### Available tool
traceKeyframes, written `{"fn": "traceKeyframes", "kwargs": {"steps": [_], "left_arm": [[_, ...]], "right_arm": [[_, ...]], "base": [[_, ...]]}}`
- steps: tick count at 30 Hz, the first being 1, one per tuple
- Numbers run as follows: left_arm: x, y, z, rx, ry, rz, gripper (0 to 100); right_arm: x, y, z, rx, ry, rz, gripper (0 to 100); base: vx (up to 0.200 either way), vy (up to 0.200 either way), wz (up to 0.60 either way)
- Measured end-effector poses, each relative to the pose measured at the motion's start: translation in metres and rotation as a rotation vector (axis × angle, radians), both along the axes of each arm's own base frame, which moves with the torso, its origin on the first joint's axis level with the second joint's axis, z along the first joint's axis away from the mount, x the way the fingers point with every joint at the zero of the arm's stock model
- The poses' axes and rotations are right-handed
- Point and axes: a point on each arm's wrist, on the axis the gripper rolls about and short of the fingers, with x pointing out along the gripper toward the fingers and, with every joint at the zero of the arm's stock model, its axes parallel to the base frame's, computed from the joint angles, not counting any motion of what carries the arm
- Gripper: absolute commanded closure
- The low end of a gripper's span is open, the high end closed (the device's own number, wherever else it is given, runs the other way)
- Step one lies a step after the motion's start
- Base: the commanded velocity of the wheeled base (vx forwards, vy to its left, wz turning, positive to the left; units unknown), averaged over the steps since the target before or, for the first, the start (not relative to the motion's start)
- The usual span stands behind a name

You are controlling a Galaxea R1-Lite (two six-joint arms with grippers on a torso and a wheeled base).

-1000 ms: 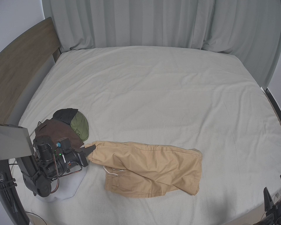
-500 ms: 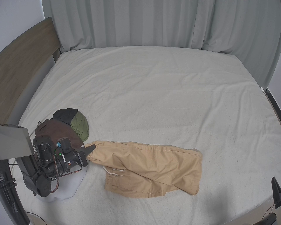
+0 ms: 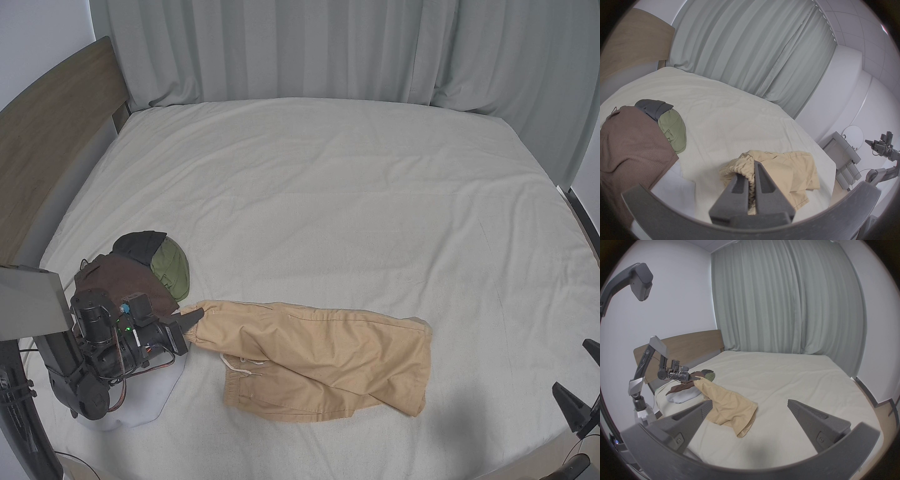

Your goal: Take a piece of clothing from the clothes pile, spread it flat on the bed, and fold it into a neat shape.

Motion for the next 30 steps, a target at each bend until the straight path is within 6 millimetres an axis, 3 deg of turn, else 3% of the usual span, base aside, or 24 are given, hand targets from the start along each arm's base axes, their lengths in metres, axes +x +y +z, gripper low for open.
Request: {"fn": "traceKeyframes", "kwargs": {"steps": [8,20,30], "left_arm": [[0.0,0.0,0.0,0.0,-0.001,0.0,100],[0.001,0.0,0.001,0.0,-0.004,0.001,100],[0.004,0.006,0.001,-0.002,-0.011,0.021,100]], "right_arm": [[0.023,0.003,0.01,0.001,0.104,0.119,0],[0.073,0.018,0.019,0.016,0.299,0.345,0],[0.114,0.026,0.019,0.042,0.318,0.381,0]], "base": [[0.0,0.0,0.0],[0.0,0.0,0.0],[0.0,0.0,0.0]]}}
